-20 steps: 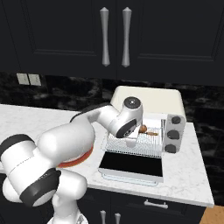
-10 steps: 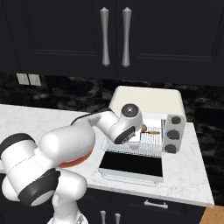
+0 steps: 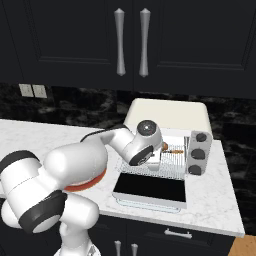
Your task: Pick up the kebab skewer and baguette bread, and place them inside the toaster oven. Close the toaster oven door and start by setting the timer.
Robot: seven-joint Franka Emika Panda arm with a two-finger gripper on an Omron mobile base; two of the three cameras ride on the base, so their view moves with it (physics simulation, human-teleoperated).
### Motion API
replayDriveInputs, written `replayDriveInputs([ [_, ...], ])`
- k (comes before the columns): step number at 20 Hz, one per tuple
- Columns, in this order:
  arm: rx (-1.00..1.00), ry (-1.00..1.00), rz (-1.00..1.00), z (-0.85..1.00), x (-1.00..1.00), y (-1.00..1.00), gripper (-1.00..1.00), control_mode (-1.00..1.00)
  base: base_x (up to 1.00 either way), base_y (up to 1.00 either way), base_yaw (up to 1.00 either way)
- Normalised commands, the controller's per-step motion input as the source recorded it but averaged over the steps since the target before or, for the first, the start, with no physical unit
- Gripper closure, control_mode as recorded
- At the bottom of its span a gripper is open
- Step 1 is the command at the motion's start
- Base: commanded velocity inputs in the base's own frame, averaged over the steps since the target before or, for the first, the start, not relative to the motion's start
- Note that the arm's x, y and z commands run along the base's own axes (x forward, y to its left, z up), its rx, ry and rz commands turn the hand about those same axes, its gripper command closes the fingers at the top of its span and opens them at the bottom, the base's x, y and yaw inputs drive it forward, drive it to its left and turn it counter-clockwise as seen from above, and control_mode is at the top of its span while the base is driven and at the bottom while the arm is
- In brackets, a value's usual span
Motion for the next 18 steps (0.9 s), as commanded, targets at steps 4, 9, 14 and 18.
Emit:
replayDriveInputs([
  [4, 0.0, 0.0, 0.0, 0.0, 0.0, 0.0, -1.0, -1.0, 0.0, 0.0, 0.0],
  [9, 0.0, 0.0, 0.0, 0.0, -0.01, 0.0, -1.0, -1.0, 0.0, 0.0, 0.0],
  [14, 0.0, -0.09, 0.0, 0.17, -0.35, -0.13, -1.0, -1.0, 0.0, 0.0, 0.0],
  [18, 0.0, -0.16, 0.0, 0.45, -0.39, -0.06, -1.0, -1.0, 0.0, 0.0, 0.0],
])
